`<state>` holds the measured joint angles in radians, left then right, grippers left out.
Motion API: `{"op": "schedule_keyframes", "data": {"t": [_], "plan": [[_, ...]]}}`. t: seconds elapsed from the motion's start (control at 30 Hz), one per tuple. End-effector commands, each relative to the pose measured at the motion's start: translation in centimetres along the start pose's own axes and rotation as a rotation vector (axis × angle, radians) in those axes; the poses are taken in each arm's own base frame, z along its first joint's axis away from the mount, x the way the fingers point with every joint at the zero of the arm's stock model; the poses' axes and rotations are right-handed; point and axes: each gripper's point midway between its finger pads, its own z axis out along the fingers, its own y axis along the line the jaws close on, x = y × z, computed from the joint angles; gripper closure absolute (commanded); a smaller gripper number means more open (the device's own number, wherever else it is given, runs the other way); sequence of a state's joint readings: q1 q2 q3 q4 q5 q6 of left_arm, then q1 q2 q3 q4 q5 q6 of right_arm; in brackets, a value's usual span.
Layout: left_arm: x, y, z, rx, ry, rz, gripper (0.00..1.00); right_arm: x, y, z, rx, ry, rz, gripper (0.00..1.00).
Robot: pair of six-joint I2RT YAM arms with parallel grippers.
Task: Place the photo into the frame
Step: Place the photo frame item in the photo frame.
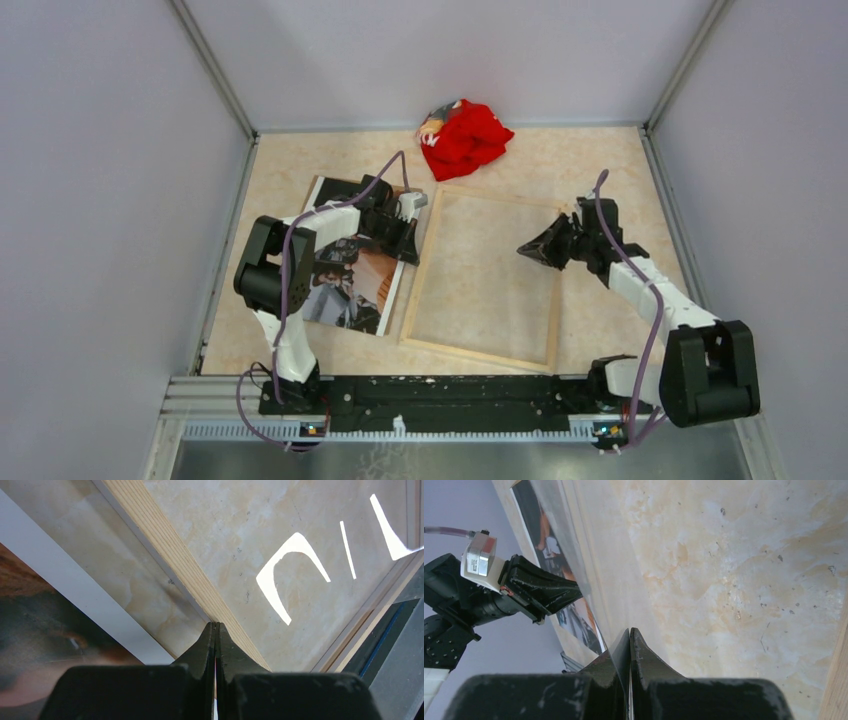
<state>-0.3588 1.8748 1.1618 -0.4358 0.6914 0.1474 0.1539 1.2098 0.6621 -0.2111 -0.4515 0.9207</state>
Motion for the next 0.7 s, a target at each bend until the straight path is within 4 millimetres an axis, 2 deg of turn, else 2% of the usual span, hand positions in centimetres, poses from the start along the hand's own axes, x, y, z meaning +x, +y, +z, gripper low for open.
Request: {"op": "schedule_keyframes", "data": {"t": [0.0,0.67], "plan": [[3.4,1.3,1.0,-0.038,0.097,-0.041,1.00,0.9,2.4,-0.9,-0.063,0.082,0.012,1.00],[3.5,1.3,1.2,-0.035,0.097,-0.041,1.00,0.7,6.2,-2.6,-0.166,0.102,0.060,1.00]]}}
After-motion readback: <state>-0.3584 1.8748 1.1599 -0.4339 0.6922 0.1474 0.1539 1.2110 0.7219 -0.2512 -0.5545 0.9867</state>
